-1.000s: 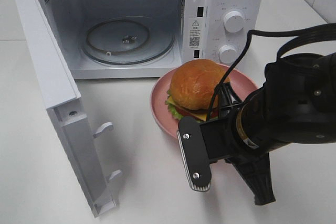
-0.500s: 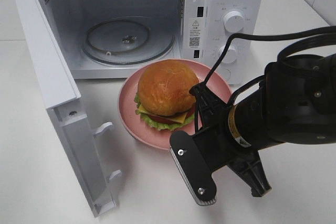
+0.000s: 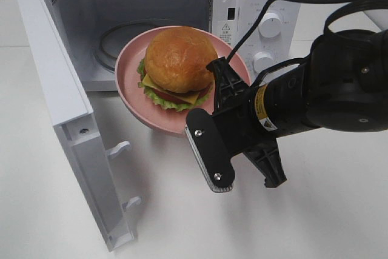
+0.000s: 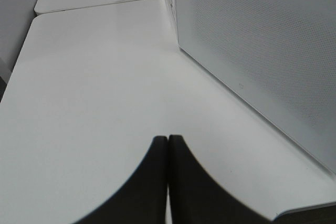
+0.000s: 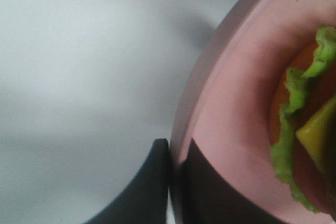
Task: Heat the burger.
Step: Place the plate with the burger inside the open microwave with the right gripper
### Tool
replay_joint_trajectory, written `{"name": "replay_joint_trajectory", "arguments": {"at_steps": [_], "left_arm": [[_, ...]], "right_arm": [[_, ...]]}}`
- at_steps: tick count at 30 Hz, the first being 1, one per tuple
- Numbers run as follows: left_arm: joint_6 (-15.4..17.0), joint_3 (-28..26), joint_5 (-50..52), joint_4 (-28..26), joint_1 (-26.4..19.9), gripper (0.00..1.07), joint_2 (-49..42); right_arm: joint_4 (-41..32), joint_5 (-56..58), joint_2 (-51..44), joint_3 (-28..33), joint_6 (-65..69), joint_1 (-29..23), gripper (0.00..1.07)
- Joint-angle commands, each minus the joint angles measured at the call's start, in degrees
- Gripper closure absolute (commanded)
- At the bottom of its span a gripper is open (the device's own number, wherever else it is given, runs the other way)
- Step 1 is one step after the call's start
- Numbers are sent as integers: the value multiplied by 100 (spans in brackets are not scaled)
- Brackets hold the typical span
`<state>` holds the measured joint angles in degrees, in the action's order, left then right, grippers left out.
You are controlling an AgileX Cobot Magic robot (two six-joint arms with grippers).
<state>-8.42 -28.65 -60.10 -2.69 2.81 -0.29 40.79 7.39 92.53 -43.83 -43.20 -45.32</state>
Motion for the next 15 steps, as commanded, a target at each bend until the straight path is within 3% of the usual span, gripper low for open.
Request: {"name": "replay_joint_trajectory", "arguments": {"at_steps": [1,15], "left_arm": [[6,17,86,-23,-29,106,-132],[6,17,86,-23,-29,106,-132]], "right_arm": [[120,-321,74,-201,-275,17,107],[103,-241,957,-940,-636,17,107]]}}
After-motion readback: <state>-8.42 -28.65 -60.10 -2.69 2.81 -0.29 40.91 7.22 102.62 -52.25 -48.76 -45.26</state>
